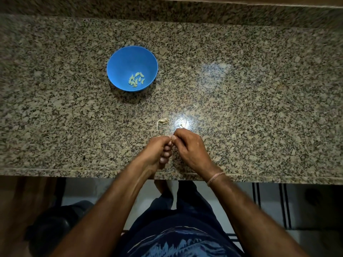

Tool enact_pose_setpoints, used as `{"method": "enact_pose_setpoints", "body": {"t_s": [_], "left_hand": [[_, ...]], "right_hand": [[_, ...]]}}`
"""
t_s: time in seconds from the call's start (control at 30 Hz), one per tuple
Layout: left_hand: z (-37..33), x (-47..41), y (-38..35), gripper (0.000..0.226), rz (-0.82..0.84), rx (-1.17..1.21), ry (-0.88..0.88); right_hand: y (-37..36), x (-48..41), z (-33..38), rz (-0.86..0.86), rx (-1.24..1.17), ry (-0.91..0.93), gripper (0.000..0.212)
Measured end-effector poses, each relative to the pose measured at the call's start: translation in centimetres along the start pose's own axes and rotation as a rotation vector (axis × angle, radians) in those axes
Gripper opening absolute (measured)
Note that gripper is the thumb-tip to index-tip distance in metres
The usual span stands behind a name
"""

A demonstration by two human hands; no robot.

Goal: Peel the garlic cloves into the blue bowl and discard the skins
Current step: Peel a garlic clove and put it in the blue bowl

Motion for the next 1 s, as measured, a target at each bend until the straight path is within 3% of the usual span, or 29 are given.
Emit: {"method": "enact_pose_setpoints", "body": {"t_s": [0.03,0.1,0.13,0.17,0.2,0.3,0.33,0.37,0.43,0.5,0.57,0.77,1.0], "left_hand": [[-0.4,0.0,0.1,0.035,-0.074,-0.175,-0.161],[-1.5,0.7,0.4,0.027,-0.347,-0.670,-0.626],[-1.7,1.2,0.0,0.023,-0.400,-0.798,-0.792],[-1.7,1.2,0.0,0.022,-0.407,-0.815,-0.847],[-1.8,0.8,0.0,0.024,-0.365,-0.732,-0.801],[0.0,-0.8,0.1,0.034,-0.076,-0.050,-0.142],[0.3,-0.7,-0.1,0.036,-0.022,0.063,0.004],[0.2,-0.6,-0.2,0.036,-0.004,0.057,0.020],[-0.7,-0.2,-0.1,0.034,-0.090,-0.216,-0.249],[-1.5,0.3,0.1,0.028,-0.272,-0.564,-0.582],[-1.5,0.2,0.3,0.023,-0.335,-0.596,-0.663],[-0.6,-0.3,1.1,0.021,-0.350,-0.371,-0.557],[-1.6,0.8,1.1,0.020,-0.480,-0.555,-0.637]], "right_hand": [[0.0,-0.2,-0.3,0.032,-0.103,-0.080,0.028],[-0.5,0.1,-1.2,0.150,-0.587,-0.479,0.028],[-1.1,0.5,-1.4,0.222,-0.803,-0.691,0.029],[-1.4,0.7,-1.2,0.259,-0.896,-0.787,0.029],[-1.5,0.8,-1.2,0.246,-0.841,-0.758,0.029],[-0.3,0.2,-0.9,0.028,-0.210,-0.201,0.028],[-0.1,0.1,-0.6,-0.016,-0.059,-0.055,0.028],[-0.1,0.0,-0.6,-0.030,0.003,0.014,0.027],[-0.2,-0.1,-1.0,0.004,-0.106,-0.096,0.027],[-0.5,0.2,-1.7,0.094,-0.566,-0.468,0.024],[-0.8,0.8,-1.6,0.176,-0.842,-0.671,0.021],[0.2,0.7,-2.1,0.054,-0.607,-0.465,0.028],[0.9,0.3,-2.4,-0.003,-0.447,-0.357,0.009]]}}
Point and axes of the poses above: each hand's wrist, its own x-axis away from the middle knuckle, its own y-axis out of the back of the hand, z = x × y, the point moved 5 cm from there along -x, towards the middle knuckle, and after that the axes turned 3 degrees about -z, right-handed, at the moved point
